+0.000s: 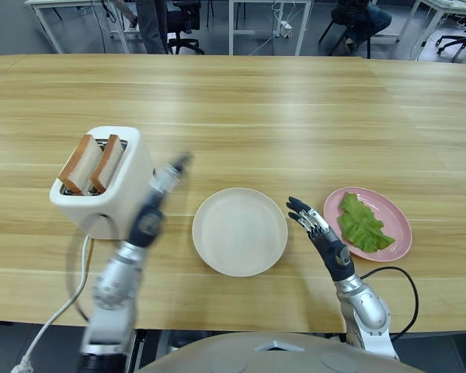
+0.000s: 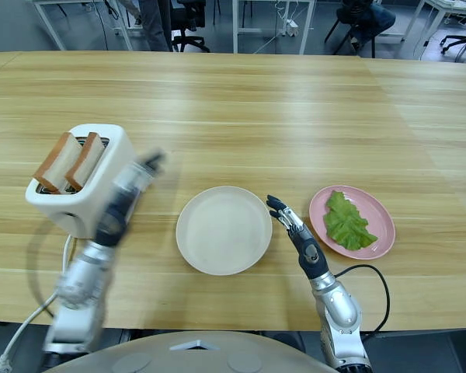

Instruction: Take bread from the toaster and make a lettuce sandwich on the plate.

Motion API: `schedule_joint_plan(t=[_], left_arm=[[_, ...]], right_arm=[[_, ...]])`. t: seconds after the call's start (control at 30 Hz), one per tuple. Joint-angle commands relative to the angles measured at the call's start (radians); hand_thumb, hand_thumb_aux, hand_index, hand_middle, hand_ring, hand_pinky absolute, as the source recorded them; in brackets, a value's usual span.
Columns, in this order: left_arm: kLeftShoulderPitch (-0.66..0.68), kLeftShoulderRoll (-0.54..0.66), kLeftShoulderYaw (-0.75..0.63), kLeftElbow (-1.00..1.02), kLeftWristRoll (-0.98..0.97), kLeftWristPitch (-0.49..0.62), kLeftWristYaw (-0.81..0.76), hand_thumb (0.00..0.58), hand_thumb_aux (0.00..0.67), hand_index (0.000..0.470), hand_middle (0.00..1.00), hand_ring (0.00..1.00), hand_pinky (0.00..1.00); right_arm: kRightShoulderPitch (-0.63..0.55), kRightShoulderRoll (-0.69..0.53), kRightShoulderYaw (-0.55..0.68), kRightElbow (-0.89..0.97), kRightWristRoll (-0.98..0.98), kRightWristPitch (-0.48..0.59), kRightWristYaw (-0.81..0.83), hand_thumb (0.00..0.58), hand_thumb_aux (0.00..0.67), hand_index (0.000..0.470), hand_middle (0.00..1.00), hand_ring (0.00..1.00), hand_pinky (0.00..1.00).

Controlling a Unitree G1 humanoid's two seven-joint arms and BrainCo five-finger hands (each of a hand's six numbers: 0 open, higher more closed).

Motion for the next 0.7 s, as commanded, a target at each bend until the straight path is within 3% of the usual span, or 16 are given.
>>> schedule_joint_plan(t=[0.03,0.27,0.43,0.7], left_arm=[[-0.098,0.124,0.279,-0.102,0.07,0.246,0.086,0.0,0.0,0.0,0.0,0.0,0.0],[-0.12,0.243,0.352,-0.015,0.276,0.379,0.115,0.0,0.0,0.0,0.0,0.0,0.0],[-0.087,0.341,0.198,0.257,0.571,0.445,0.156,0.0,0.0,0.0,0.0,0.0,0.0],[-0.091,0.383,0.053,0.477,0.681,0.491,0.168,0.0,0.0,0.0,0.0,0.0,0.0]], right_arm=[[-0.001,0.022,-0.016,-0.006,-0.033,0.026,-0.044,0.0,0.0,0.0,0.0,0.0,0.0],[0.001,0.05,-0.004,-0.059,-0.058,0.059,-0.078,0.0,0.0,0.0,0.0,0.0,0.0],[0.003,0.053,-0.013,-0.084,-0.065,0.081,-0.096,0.0,0.0,0.0,0.0,0.0,0.0],[0.014,0.033,-0.035,-0.106,-0.056,0.097,-0.104,0.0,0.0,0.0,0.0,0.0,0.0]])
